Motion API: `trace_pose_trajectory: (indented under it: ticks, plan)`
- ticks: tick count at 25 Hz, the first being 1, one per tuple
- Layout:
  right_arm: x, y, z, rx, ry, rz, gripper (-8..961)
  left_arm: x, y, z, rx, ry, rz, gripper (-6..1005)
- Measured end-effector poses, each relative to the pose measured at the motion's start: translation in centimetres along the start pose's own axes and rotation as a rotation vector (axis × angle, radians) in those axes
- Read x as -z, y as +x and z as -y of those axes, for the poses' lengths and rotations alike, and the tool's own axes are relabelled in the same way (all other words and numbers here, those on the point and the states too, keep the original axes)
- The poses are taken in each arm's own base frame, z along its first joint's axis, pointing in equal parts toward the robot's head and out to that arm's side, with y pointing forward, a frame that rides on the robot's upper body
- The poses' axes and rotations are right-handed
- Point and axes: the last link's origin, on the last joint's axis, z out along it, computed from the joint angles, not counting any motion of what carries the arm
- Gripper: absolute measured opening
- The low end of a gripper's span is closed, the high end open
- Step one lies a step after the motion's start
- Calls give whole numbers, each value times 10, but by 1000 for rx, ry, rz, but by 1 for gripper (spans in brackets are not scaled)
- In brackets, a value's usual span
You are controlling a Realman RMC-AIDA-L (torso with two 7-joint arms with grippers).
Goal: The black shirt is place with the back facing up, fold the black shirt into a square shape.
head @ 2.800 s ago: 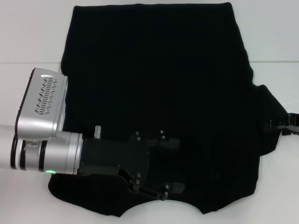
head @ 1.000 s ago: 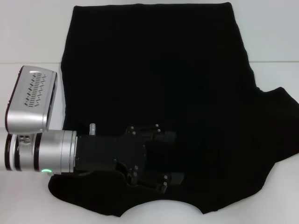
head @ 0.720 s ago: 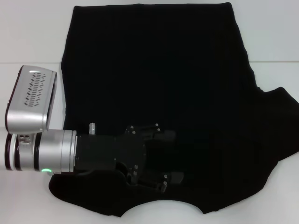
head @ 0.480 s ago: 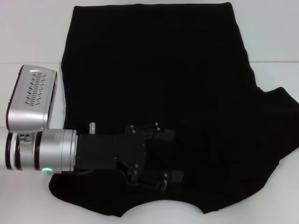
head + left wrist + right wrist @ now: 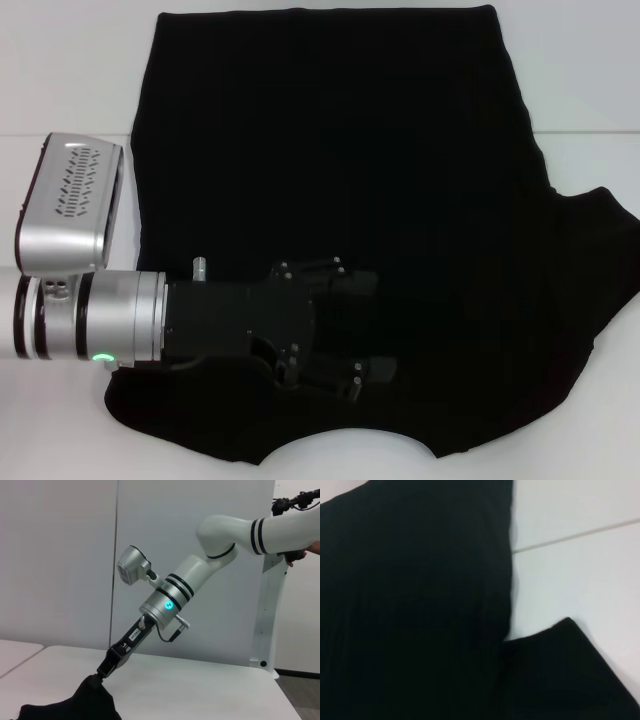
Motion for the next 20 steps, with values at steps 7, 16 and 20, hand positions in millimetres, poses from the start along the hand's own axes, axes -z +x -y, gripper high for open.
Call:
trace_pose_trajectory:
  ticks: [7, 16, 20]
  plan:
    - [-2, -10, -9, 22, -12, 9, 10, -1, 0, 0, 0, -2, -1, 948]
    - [-3, -10, -9, 27, -11, 2, 10, 0, 0, 1, 9, 2, 0, 949]
    - [-3, -1, -4, 10, -5, -11, 11, -1, 0, 0, 9, -3, 3, 948]
